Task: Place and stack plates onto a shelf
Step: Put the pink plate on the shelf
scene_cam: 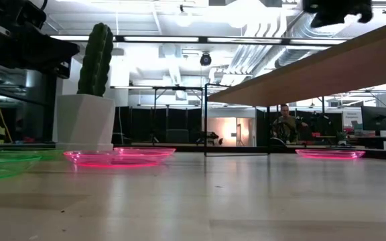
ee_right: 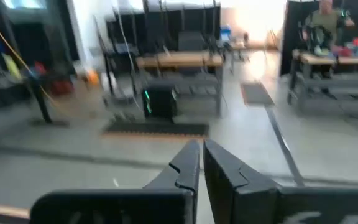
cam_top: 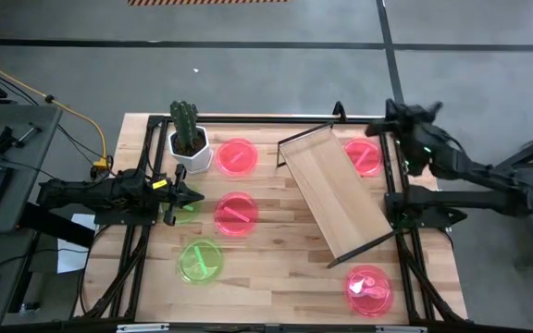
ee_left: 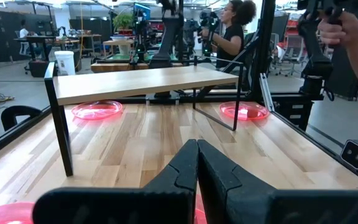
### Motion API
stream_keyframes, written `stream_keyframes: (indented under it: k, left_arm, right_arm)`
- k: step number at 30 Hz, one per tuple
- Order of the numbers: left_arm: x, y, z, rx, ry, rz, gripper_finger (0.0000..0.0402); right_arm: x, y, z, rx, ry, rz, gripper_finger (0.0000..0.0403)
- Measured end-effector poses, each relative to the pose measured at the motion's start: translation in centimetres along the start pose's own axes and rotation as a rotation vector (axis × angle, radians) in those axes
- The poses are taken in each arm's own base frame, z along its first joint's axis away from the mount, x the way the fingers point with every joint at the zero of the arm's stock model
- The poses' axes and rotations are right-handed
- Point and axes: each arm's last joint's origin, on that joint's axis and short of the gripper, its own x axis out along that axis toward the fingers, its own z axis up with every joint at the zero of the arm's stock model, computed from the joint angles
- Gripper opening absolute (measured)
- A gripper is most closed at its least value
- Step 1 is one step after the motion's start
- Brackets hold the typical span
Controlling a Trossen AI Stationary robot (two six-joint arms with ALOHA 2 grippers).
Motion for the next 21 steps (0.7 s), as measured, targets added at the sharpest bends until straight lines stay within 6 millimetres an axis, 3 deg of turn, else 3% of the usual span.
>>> stream_keyframes:
  k: [5,10,14,21]
  left_arm:
    - [0.0,0.0,0.0,0.000,0.000,0.000,0.0000]
    - [0.0,0.0,0.0,0.000,0.000,0.000,0.0000]
    - [0.0,0.0,0.0,0.000,0.000,0.000,0.0000]
    - [0.0,0.0,0.0,0.000,0.000,0.000,0.0000]
  right_arm:
    - [4.2,0.3,-0.7,-0.028,0.216,-0.061,0.0059]
    - [7.4,-1.4,-3.6,0.046,0.503,-0.156,0.0100]
    - [7.8,-2.5,-6.2,0.061,0.646,-0.251,0.0119]
    - [6.4,-3.8,-11.2,0.133,0.763,-0.365,0.0124]
